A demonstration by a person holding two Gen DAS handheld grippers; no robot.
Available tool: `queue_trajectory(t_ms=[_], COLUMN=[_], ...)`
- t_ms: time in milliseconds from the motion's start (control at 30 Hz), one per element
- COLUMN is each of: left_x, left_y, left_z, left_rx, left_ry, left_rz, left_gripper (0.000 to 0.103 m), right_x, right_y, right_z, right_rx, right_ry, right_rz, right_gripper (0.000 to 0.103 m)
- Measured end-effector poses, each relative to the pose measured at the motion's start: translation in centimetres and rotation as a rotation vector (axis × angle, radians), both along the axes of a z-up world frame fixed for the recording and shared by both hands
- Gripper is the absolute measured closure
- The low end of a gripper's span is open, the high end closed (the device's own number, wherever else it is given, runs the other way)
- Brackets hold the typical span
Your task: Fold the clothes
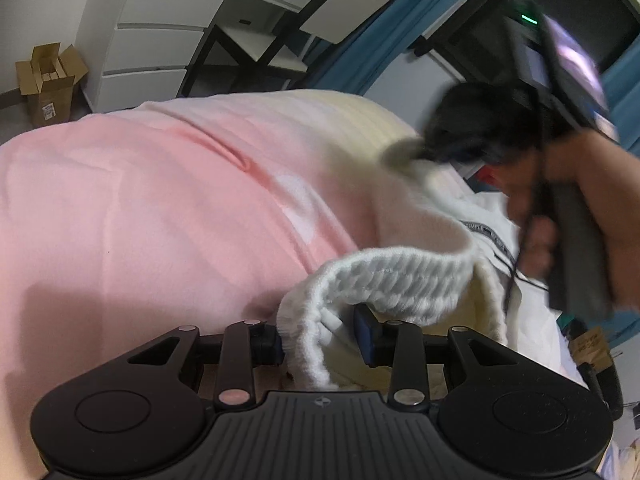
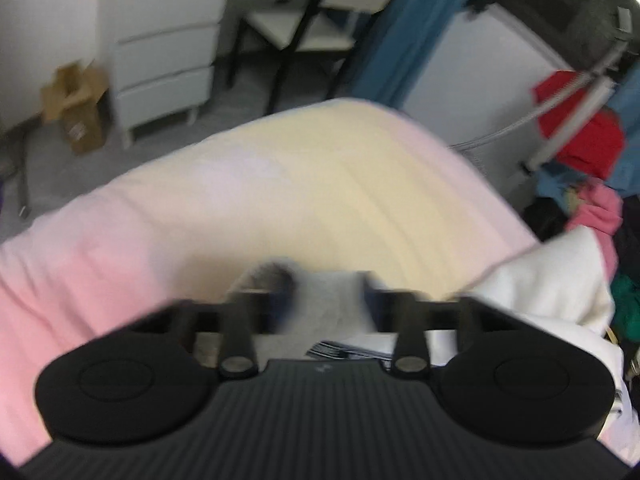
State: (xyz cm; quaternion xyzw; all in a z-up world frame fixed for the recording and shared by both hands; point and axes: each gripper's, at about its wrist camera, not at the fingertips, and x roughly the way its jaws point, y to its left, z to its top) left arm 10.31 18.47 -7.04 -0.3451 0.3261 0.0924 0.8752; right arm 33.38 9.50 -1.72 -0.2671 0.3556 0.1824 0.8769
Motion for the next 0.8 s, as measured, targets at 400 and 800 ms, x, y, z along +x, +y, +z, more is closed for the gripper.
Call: queue_trajectory(t_ms=[400, 800], left_x=[-1.1, -3.9], left_y=[-1.4, -4.2], left_z=[3.1, 6.4], left_rx=[0.062, 0.171], left_ry=[-0.164, -0.200], left_rz=[-0.039, -0.143], left_gripper=[0.071, 0.079], right_x=[-15.5, -33.1], right_y=[-22.6, -34.1], right_z=[8.5, -1.3], right_rx=[0.383, 0.625], right_ry=[-0.274, -0.041], right_rz=[-0.393, -0.515], right_gripper=[0.094, 0.093])
